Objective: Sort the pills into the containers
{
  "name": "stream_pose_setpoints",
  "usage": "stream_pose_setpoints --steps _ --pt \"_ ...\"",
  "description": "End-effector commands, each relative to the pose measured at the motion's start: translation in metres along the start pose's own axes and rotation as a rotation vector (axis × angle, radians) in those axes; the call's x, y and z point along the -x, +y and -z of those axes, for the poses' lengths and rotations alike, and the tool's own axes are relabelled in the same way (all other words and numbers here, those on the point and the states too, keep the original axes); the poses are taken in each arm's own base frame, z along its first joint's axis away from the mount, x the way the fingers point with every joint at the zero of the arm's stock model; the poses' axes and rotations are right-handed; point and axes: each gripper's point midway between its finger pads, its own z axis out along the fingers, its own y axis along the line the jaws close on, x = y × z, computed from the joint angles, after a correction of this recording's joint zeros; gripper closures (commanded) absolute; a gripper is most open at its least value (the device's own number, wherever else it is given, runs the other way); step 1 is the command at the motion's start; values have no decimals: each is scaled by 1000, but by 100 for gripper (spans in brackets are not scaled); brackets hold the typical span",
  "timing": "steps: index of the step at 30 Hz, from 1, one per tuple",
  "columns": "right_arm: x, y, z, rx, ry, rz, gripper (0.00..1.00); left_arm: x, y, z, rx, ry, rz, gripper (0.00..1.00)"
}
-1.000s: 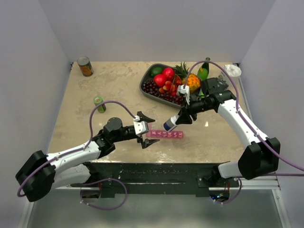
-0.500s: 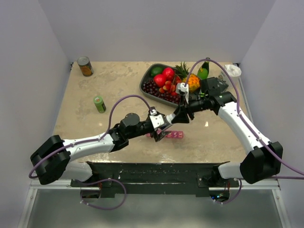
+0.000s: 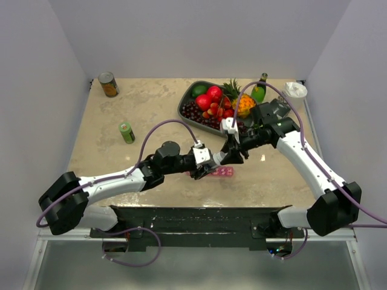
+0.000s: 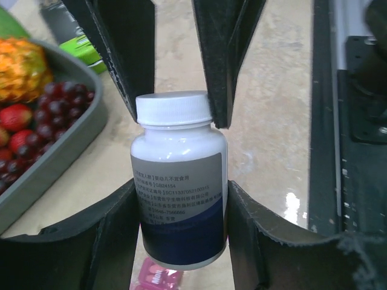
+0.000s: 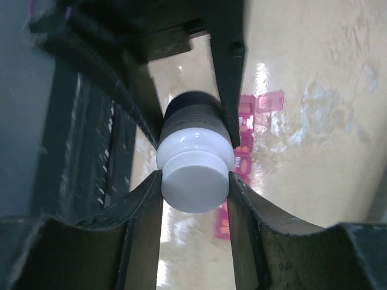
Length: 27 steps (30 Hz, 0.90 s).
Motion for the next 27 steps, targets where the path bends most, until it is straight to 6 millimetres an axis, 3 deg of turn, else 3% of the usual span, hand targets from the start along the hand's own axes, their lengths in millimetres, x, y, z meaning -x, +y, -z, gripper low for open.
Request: stream_pose_setpoints --steps 1,2,4,5,7,9,11,14,15,17,18,21,27 --pt "17 52 12 163 -36 520 100 14 -26 18 -210 -89 -29 100" --pt "16 47 12 147 -23 571 100 10 -31 22 -248 -95 -18 100" --pt "16 38 13 120 7 577 100 12 -24 28 -229 -110 -5 100" --pt "24 27 13 80 1 572 89 12 -22 30 -212 -109 -1 100" --pt "34 28 14 61 -27 489 47 12 -19 31 -191 -108 8 100" --pt "47 28 16 39 -64 357 20 9 -13 31 -153 -96 21 100" --pt "62 26 17 29 -111 279 1 5 -6 32 -98 -91 45 100" --pt "72 16 15 -19 -132 45 1 2 1 38 -19 -91 65 100" --pt "70 17 12 -23 -130 -118 1 1 2 40 -5 -92 63 100" --pt "67 6 5 -55 -138 -277 1 4 2 44 33 -108 54 100" --pt "53 3 -4 -61 -116 -454 1 6 3 45 45 -114 52 100" --pt "41 -3 -16 -81 -105 -635 1 8 3 45 67 -117 49 100" --pt "33 -7 -31 -129 -71 -697 1 5 7 43 89 -105 61 100"
